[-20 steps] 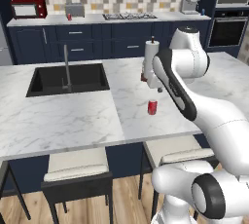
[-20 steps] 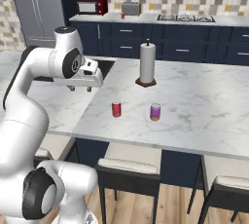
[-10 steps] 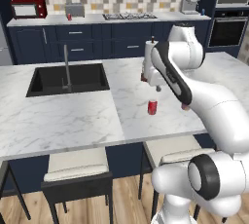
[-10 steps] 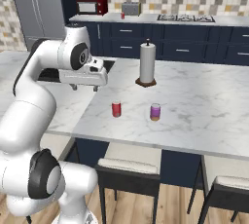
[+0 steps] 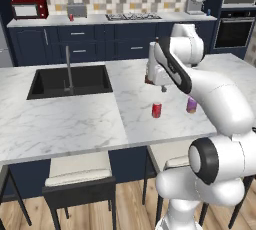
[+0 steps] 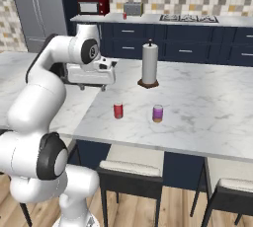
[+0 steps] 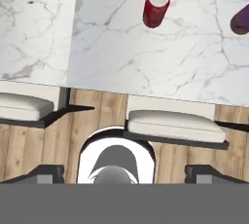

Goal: Four empty soda cans are scattered around the kitchen. Gather all the cans and cluster them next to the stove for recycling.

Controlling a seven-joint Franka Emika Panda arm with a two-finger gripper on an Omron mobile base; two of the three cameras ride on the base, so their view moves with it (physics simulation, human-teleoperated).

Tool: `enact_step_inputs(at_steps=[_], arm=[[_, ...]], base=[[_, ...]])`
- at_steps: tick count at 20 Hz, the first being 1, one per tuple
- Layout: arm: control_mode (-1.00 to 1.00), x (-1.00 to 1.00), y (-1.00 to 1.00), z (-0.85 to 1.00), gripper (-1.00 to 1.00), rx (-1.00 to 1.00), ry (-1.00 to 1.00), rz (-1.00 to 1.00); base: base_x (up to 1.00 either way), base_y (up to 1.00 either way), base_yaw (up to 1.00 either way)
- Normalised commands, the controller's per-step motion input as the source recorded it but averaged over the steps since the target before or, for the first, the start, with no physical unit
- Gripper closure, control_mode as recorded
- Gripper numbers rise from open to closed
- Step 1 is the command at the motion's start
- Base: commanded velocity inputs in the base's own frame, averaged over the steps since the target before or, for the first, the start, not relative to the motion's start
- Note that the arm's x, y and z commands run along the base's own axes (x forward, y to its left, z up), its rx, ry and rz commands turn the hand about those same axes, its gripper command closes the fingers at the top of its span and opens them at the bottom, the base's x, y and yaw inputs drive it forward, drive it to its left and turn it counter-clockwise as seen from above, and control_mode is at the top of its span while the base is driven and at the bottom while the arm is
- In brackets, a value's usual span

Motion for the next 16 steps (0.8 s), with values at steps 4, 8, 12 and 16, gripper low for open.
enact_step_inputs(at_steps=[4, 8, 12, 16], arm=[[-1.00, 0.12, -0.08, -0.26, -1.00, -0.15, -0.11, 0.00], [-1.00, 0.19, -0.05, -0.26, -1.00, -0.11, -0.03, 0.00], [-1.00, 0.26, -0.03, -0.19, -1.00, -0.01, -0.02, 0.00], [-1.00, 0.32, -0.03, -0.15, -1.00, 0.01, 0.00, 0.00]], base=[[0.00, 0.00, 0.00], [0.00, 0.00, 0.00], [0.00, 0.00, 0.00], [0.00, 0.00, 0.00]])
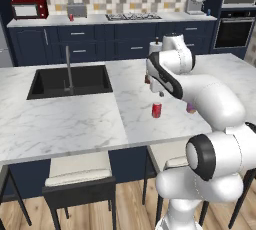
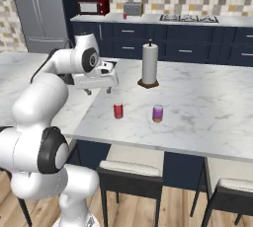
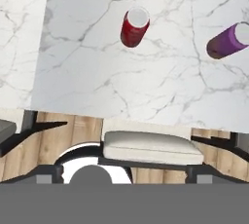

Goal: Four empty soda cans are scattered around the kitchen. Gather all the cans and cluster them next to the stove for recycling.

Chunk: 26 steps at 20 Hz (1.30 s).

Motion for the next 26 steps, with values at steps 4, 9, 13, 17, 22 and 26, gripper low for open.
enact_step_inputs(at_steps=[4, 9, 13, 17, 22, 26], arm=[[-1.00, 0.34, -0.04, -0.11, -1.00, 0.06, 0.00, 0.00], [-1.00, 0.37, -0.04, -0.10, -1.00, 0.04, 0.00, 0.00], [-1.00, 0.37, -0.04, -0.12, -1.00, 0.00, 0.00, 0.00], [-1.00, 0.39, -0.08, -0.11, -1.00, 0.02, 0.00, 0.00], [-1.00, 0.38, -0.08, -0.15, -1.00, 0.00, 0.00, 0.00], [-1.00, 0.38, -0.09, -0.14, -1.00, 0.03, 0.00, 0.00]], base=[[0.00, 0.00, 0.00], [0.00, 0.00, 0.00], [0.00, 0.00, 0.00], [0.00, 0.00, 0.00], [0.00, 0.00, 0.00], [0.00, 0.00, 0.00]])
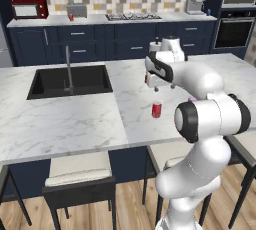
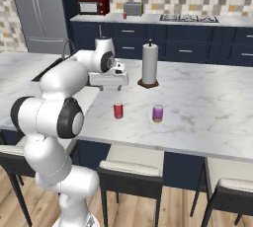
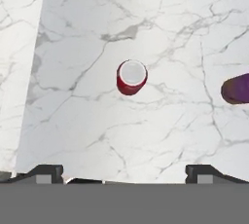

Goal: Four empty soda cans are scattered around the kitchen. Gather all the cans and cluster them next to the stove for recycling.

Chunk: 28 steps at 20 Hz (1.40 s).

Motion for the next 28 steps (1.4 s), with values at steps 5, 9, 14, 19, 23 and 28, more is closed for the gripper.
enact_step_inputs(at_steps=[5, 9, 14, 19, 23, 28], arm=[[-1.00, 0.34, -0.04, -0.14, -1.00, 0.02, 0.00, 0.00], [-1.00, 0.30, -0.01, -0.16, -1.00, 0.02, -0.01, 0.00], [-1.00, 0.27, 0.00, -0.15, -1.00, 0.01, 0.00, 0.00], [-1.00, 0.24, -0.01, -0.13, -1.00, 0.00, -0.02, 0.00], [-1.00, 0.21, -0.04, -0.11, -1.00, 0.01, 0.00, 0.00], [-1.00, 0.14, -0.02, -0.12, -1.00, 0.01, 0.00, 0.00]], base=[[0.00, 0.00, 0.00], [0.00, 0.00, 0.00], [0.00, 0.00, 0.00], [0.00, 0.00, 0.00], [0.00, 0.00, 0.00], [0.00, 0.00, 0.00]])
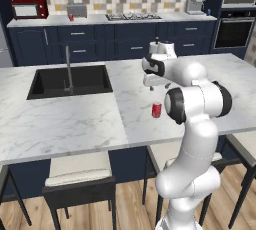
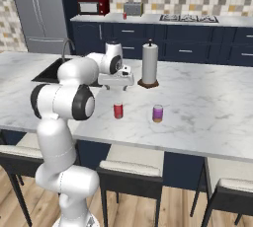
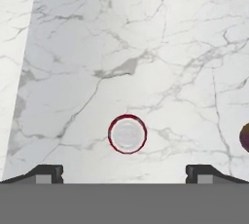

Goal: Four empty soda cans are scattered around the kitchen. Gather all the cans and cluster them next to the stove for recycling.

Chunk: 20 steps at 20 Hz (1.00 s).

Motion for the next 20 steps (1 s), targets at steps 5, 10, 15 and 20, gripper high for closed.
enact_step_inputs(at_steps=[5, 10, 15, 20], arm=[[-1.00, 0.00, 0.00, -0.19, -1.00, 0.04, 0.01, 0.00], [-1.00, 0.02, -0.01, -0.22, -1.00, 0.00, 0.00, 0.00], [-1.00, 0.00, -0.02, -0.23, -1.00, 0.00, 0.00, 0.00], [-1.00, 0.03, -0.04, -0.23, -1.00, 0.00, 0.00, 0.00]], base=[[0.00, 0.00, 0.00], [0.00, 0.00, 0.00], [0.00, 0.00, 0.00], [0.00, 0.00, 0.00]])
